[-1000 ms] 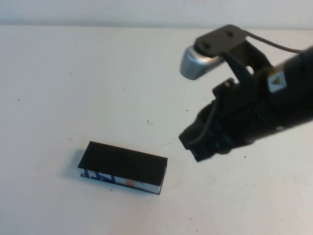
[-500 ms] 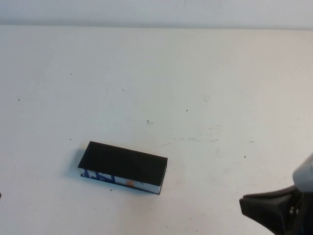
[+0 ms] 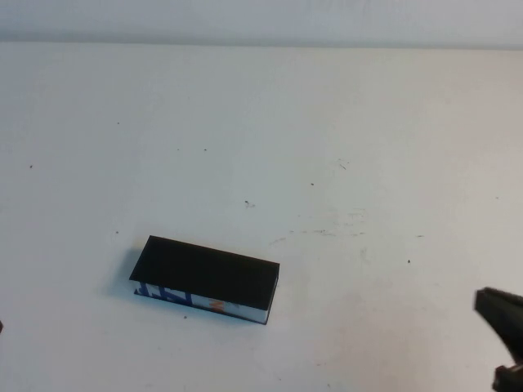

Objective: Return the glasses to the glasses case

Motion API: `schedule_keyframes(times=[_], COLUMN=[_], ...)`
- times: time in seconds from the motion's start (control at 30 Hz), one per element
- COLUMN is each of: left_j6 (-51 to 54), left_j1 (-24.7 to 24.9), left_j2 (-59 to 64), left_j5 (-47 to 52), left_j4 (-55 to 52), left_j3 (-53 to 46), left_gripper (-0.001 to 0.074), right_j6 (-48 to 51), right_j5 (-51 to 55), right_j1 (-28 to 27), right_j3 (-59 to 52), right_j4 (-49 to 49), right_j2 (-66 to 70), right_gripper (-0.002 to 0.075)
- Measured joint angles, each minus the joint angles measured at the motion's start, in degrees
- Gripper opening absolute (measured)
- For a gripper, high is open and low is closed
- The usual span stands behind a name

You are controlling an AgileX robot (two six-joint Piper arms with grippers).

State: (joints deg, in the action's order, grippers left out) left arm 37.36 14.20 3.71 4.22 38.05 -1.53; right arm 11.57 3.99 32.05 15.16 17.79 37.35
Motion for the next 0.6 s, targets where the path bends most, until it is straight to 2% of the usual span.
schedule_keyframes(times=[0.2,0.3,0.43,0.6], left_j6=[0.0,0.0,0.0,0.0], left_j1=[0.0,0.0,0.0,0.0], left_j2=[0.0,0.0,0.0,0.0], left_j5=[0.3,0.3,0.4,0.4], left_j4=[0.0,0.0,0.0,0.0], left_j3=[0.0,0.0,0.0,0.0], left_gripper=[-0.0004,-0.0004,-0.0004,-0.0004], right_j6=[0.0,0.0,0.1,0.1], right_j5=[-5.5,-5.6,-3.7,5.9], right_j1=[-19.6,-26.1,-31.1,-33.0], right_j3=[-10.1,-13.7,-16.4,-16.7], right_j4=[-0.4,-0.9,-1.0,-2.1], right_j2=[-11.1,-19.0,-28.8,-37.5], right_gripper=[-0.0011,-0.0011,-0.0011,-0.0011])
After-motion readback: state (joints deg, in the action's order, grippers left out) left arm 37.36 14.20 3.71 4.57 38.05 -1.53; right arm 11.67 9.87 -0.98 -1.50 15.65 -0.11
